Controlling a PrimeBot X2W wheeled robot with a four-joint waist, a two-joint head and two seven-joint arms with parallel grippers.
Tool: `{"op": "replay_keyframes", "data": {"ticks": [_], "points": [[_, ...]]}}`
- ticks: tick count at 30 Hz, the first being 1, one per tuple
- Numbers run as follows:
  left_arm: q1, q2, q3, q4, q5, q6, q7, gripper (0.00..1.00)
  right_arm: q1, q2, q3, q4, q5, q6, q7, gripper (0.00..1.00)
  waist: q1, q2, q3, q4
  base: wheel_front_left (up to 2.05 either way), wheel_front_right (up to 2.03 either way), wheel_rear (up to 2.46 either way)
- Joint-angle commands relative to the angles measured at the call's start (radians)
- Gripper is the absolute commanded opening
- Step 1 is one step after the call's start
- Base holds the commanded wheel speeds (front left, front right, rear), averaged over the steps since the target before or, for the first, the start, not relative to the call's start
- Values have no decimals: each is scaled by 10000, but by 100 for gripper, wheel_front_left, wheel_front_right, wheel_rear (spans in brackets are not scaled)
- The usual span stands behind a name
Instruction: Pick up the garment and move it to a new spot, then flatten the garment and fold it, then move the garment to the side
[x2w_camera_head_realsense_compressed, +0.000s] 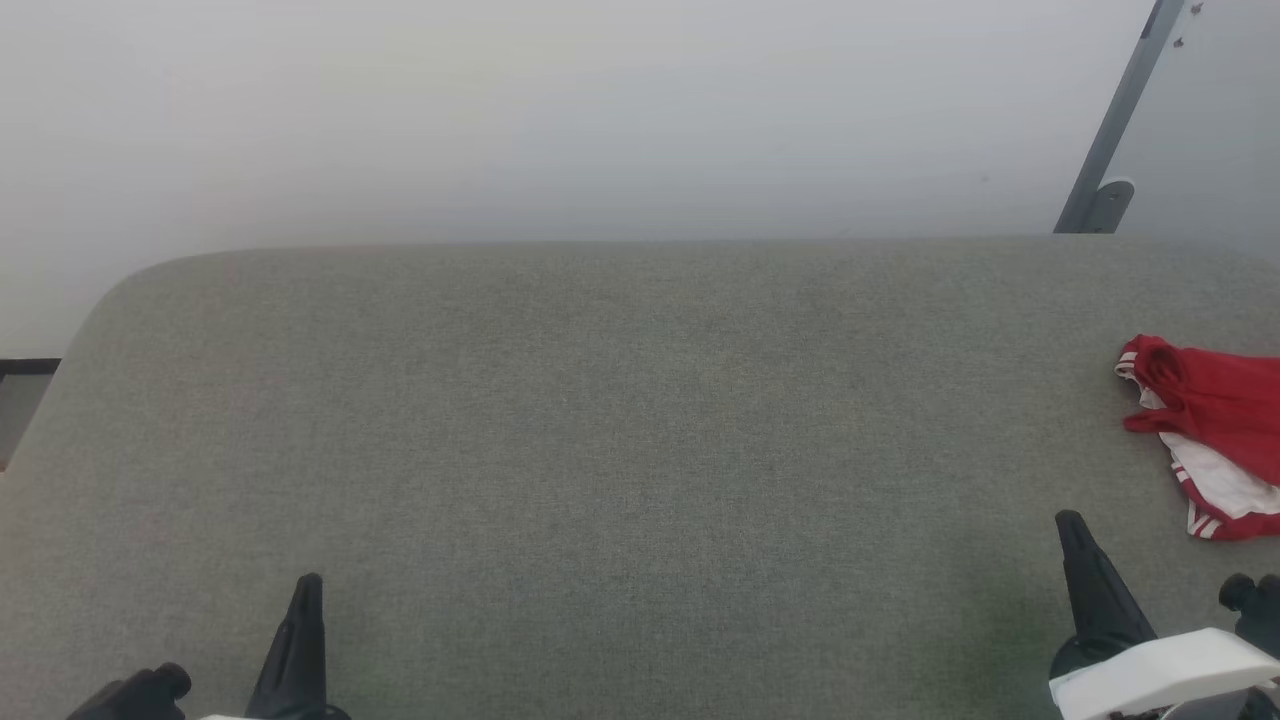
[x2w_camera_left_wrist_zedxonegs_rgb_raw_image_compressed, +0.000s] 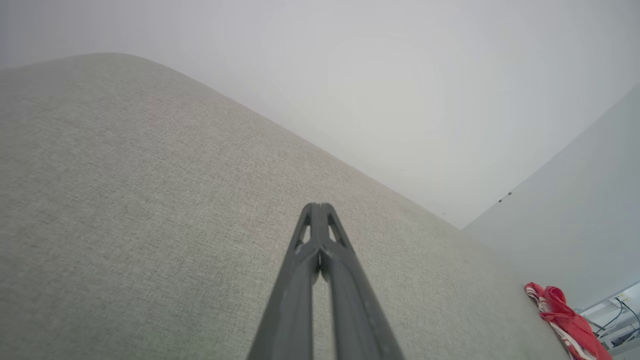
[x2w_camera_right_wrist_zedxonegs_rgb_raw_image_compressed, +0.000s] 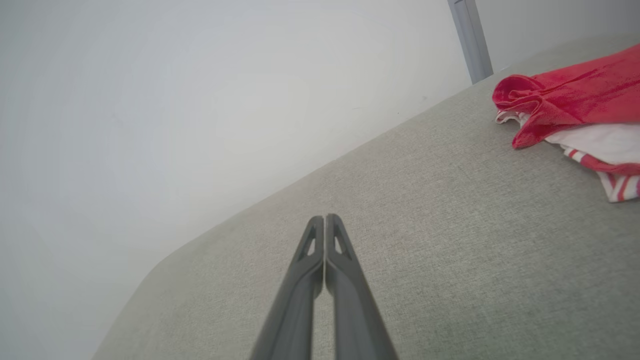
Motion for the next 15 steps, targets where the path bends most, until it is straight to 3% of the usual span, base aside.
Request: {"op": "replay_keyframes", "data": {"ticks": [1, 15], "points": [[-342, 36, 34, -32, -526, -6, 130, 0, -321, 11, -82, -65, 481, 0, 110, 0, -1, 0, 6, -6, 0, 0, 0], [-784, -63, 52, 213, -2266, -9, 599, 0, -646, 176, -184, 219, 2070, 1, 432, 0, -1, 0, 40, -40, 0, 0, 0]]}}
